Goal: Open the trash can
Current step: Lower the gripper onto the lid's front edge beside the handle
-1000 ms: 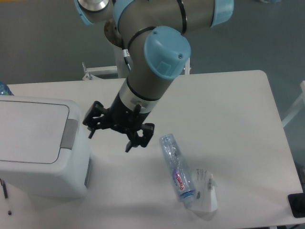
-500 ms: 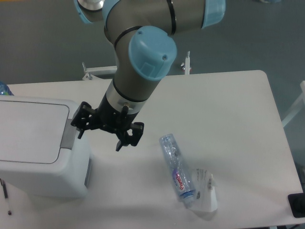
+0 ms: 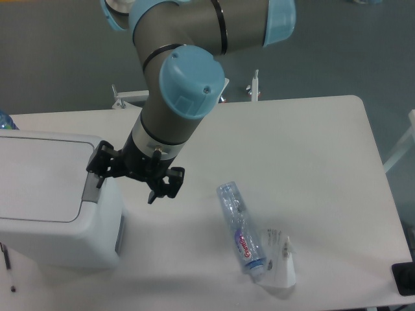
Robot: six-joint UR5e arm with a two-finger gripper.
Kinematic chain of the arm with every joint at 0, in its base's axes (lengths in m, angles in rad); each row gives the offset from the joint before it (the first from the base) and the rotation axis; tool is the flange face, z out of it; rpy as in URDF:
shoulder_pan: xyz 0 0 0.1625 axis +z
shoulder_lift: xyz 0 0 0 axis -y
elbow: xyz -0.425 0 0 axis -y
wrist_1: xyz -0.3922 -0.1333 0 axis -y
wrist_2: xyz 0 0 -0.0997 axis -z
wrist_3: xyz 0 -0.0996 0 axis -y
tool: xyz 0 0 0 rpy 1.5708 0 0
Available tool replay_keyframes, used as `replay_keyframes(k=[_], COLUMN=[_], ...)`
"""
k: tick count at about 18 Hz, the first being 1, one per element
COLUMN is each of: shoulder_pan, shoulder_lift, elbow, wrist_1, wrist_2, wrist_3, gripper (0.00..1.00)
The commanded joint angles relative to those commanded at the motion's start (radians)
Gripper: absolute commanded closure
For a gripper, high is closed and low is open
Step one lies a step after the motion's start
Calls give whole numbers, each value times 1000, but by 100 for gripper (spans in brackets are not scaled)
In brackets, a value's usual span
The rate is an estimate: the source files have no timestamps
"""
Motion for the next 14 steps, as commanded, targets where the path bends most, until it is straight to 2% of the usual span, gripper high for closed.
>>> replay_keyframes(k=[14], shoulder_pan=[0], shoulder_lift=[2], elbow=[-2], wrist_1=[2], wrist_2=[17], wrist_3=[-2], gripper=[0])
